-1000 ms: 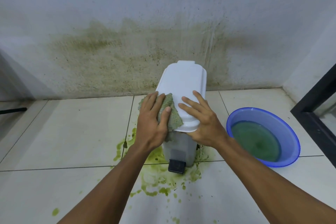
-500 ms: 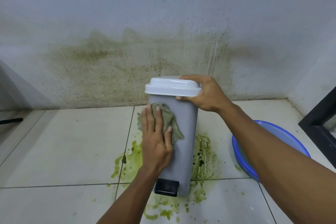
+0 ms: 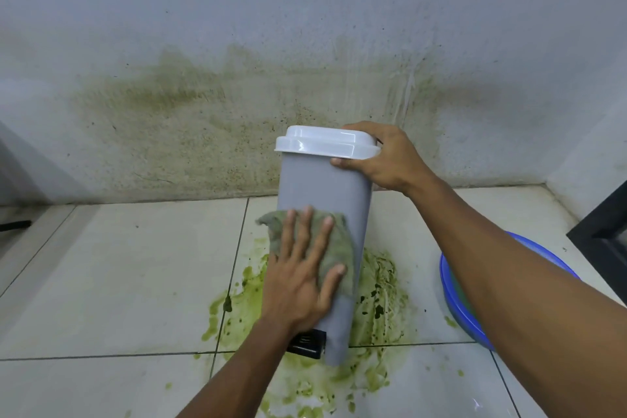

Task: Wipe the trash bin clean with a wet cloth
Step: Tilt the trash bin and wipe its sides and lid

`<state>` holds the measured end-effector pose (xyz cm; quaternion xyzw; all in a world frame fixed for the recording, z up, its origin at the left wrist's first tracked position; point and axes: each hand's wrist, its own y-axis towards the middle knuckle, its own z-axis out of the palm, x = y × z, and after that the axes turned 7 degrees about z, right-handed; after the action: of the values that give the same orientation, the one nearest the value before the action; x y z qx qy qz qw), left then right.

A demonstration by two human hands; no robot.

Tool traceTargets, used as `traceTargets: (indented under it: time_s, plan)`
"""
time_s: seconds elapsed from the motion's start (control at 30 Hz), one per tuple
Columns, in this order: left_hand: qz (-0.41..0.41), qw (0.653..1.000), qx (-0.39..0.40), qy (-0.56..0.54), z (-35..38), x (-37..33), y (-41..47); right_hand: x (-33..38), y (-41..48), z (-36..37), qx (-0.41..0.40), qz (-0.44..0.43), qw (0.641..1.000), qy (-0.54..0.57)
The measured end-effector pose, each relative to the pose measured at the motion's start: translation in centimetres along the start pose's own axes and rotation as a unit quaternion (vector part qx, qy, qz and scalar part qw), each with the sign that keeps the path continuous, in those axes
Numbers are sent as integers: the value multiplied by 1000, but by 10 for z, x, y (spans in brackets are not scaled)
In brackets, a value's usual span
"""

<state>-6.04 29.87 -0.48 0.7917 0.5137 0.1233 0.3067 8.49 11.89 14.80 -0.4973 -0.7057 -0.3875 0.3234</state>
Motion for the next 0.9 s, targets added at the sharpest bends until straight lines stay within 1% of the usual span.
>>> traceTargets:
  time_s: [0.1, 0.17, 0.2, 0.27, 0.37, 0.4, 0.43, 0.47, 0.57, 0.6, 0.63, 0.67, 0.7, 0.77, 0.83, 0.87, 0.9]
  plan:
    - [-113, 992, -36, -46, -5, 5, 50, -1, 4, -1, -7, 1, 1000, 2]
    - [-162, 985, -48, -43, -3, -7, 81, -1, 4, 1, -10, -5, 1000, 1]
    - [-174, 983, -50, -37, -1, -17, 89, -1, 4, 1, -13, -6, 1000, 1]
    - [-154, 987, -35, -22, 3, -35, 86, -3, 3, 0, -16, -9, 1000, -1]
    - [-57, 998, 4, 11, 3, -26, 63, -5, 2, -2, -8, -13, 1000, -4]
    - [-45, 999, 5, 19, 0, -18, 58, -4, 2, -1, -10, -11, 1000, -3]
    - [-53, 998, 3, 20, -4, -11, 57, -4, 2, 0, -13, -8, 1000, -1]
    - [-77, 997, -2, 13, -8, -8, 59, -3, 2, 2, -16, -4, 1000, -1]
    - [-190, 981, -25, -39, -8, -17, 80, -2, 1, 3, -19, 10, 1000, -1]
    - [-213, 976, -29, -45, -6, -26, 87, -3, 1, 2, -21, 14, 1000, 2]
    - [-217, 975, -30, -42, -3, -34, 91, -5, 0, 0, -25, 17, 1000, 3]
    - [-199, 979, -26, -34, 0, -41, 90, -6, 0, -3, -29, 21, 999, 2]
    - [-164, 986, -15, -24, 2, -46, 85, -7, 0, -5, -31, 23, 999, 0]
    - [-54, 998, 24, 0, 3, -41, 64, -9, 0, -9, -34, 33, 999, -1]
    - [78, 994, 75, 5, -4, -19, 44, -10, -1, -10, -39, 41, 998, 7]
    - [129, 987, 98, 6, -9, -5, 39, -9, -1, -10, -42, 42, 998, 10]
    - [161, 981, 112, 9, -14, 8, 38, -7, 0, -9, -43, 41, 998, 10]
